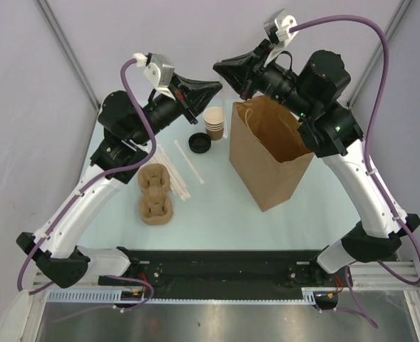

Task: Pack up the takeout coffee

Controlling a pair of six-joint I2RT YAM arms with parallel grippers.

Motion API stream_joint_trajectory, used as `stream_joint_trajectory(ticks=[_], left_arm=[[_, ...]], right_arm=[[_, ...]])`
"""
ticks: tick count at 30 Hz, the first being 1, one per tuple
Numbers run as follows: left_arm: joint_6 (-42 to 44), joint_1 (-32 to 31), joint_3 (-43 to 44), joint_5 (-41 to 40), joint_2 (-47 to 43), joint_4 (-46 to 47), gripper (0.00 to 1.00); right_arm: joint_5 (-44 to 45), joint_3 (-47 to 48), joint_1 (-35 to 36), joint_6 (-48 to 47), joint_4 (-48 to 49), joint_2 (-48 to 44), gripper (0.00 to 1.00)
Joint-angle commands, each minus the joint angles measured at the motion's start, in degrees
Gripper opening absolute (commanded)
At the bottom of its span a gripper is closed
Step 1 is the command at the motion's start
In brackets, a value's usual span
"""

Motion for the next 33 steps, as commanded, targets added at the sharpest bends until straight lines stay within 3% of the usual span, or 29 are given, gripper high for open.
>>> stream_joint_trajectory(ticks=[1,3,4,6,7,11,21,28,33], left_arm=[[-0.8,-0.4,0.5,-0.9,-1.4,2.3,0.05],[-1.0,-0.4,0.4,-1.3,-1.6,1.7,0.21],[-1.1,-0.4,0.5,-1.7,-1.7,1.5,0.46],[-0.9,-0.4,0.9,-2.1,-1.7,-0.4,0.63],[-0.5,-0.3,1.2,-2.5,-1.8,-1.2,0.77],[0.7,0.6,0.5,-3.6,-3.1,-4.6,1.00],[-3.6,10.4,-0.5,-1.3,-3.9,-9.2,1.00],[-3.2,12.0,-3.2,-0.6,-4.7,-10.1,1.00],[-2.7,12.2,-4.0,-1.1,-5.0,-10.8,1.00]], right_arm=[[5.5,0.9,1.0,-1.3,3.2,-0.2,0.00],[6.1,1.4,0.9,-1.7,3.6,-0.4,0.00],[6.6,1.7,1.0,-2.1,3.8,-0.4,0.00],[7.5,3.1,0.7,-3.9,3.7,-0.5,0.00],[8.0,3.6,0.6,-4.4,3.8,-0.6,0.00],[9.0,6.5,-2.1,-6.4,2.7,-1.4,0.00],[11.4,-1.5,-11.8,-10.4,-4.6,-7.7,0.00],[11.4,-13.7,-16.7,-10.5,-4.4,-10.0,0.00],[10.5,-17.5,-17.9,-8.7,-4.2,-9.5,0.00]])
